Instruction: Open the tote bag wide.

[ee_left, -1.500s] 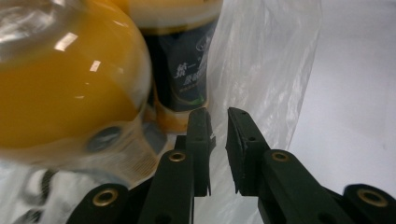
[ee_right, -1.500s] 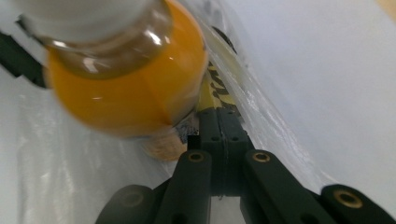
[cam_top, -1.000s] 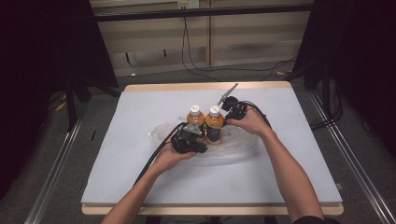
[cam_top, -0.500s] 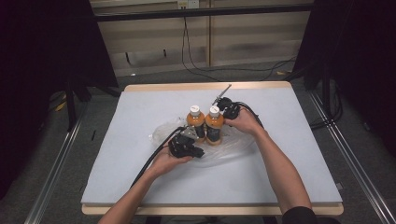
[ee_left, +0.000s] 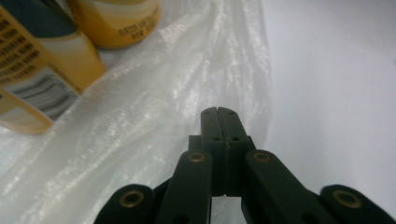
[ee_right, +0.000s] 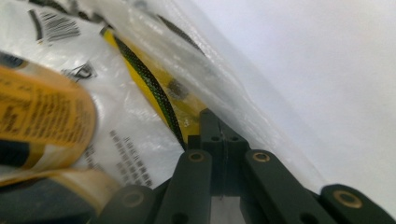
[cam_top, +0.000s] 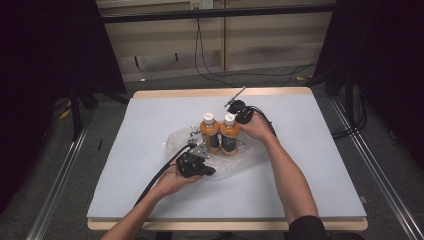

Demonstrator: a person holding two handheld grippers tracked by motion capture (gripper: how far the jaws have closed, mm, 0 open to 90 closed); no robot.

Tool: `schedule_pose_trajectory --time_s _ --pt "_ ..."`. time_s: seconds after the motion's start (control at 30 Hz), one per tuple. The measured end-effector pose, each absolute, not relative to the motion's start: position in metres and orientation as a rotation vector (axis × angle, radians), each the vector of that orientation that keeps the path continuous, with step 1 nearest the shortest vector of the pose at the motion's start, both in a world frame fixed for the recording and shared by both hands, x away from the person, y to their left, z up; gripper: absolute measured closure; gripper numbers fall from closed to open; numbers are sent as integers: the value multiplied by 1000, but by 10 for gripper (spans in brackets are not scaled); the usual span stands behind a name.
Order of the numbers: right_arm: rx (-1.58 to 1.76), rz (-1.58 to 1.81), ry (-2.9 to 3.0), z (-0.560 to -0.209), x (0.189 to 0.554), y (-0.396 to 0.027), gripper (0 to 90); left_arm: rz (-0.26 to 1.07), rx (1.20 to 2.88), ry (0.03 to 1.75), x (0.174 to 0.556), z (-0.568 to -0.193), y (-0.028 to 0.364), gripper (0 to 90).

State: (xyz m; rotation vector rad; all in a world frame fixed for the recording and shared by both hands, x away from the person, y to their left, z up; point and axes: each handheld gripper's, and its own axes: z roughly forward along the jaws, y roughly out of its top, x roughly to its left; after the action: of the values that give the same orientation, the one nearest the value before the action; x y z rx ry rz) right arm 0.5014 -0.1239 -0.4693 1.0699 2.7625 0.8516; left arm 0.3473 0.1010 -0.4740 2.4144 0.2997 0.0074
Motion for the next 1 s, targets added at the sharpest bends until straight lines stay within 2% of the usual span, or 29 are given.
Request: schedule_pose_trajectory --time_s 0.27,0.4,0.47,0.53,0.77,1.0 --pt "1107 837 2682 -471 509 -121 900 -66 2402 283 343 -475 106 900" --pt "1132 834 2654 -471 512 -119 900 -36 2423 256 338 -473 106 900" --pt "1121 830 2649 -471 514 -120 900 -82 2430 241 338 -473 106 900" --pt "1140 832 2633 -472 515 -120 900 -47 2408 246 335 -475 105 900" --pt "1167 810 2598 -472 519 -118 900 -88 2450 227 333 -471 106 900" --pt "1169 859 2610 -469 513 -120 900 -139 2363 276 335 -477 110 900"
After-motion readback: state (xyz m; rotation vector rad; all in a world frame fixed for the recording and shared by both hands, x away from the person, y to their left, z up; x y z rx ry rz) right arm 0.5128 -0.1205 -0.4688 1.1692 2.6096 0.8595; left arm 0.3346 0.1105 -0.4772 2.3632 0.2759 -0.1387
